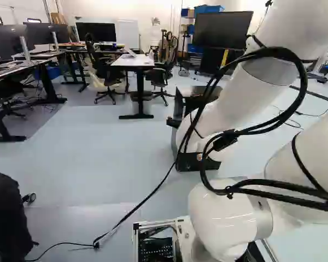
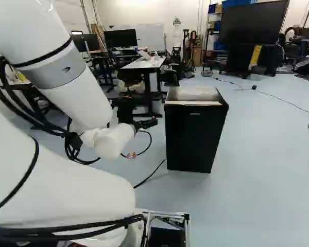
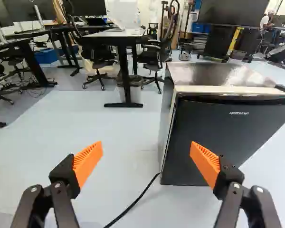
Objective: Open the fridge door
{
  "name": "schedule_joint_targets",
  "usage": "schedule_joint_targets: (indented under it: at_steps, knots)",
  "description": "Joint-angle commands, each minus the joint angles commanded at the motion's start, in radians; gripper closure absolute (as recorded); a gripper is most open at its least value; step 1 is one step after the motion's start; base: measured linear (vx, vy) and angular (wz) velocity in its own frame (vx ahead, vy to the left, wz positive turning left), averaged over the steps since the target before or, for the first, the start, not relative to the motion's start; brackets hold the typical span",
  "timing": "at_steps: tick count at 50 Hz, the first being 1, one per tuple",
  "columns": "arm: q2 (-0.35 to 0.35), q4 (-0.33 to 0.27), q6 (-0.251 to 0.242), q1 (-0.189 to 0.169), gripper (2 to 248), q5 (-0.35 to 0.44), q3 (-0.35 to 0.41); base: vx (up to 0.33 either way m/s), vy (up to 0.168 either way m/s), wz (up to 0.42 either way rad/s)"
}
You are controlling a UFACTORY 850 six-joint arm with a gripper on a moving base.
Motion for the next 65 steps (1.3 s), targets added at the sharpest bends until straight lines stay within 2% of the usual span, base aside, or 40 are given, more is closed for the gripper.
schedule_joint_targets:
  at_steps: [50, 65]
  knots:
    - [0.0, 0.0, 0.0, 0.0, 3, 0.0, 0.0, 0.0, 0.0, 0.0]
    - [-0.019, 0.0, 0.0, 0.0, 3, 0.0, -0.016, 0.0, 0.0, 0.0]
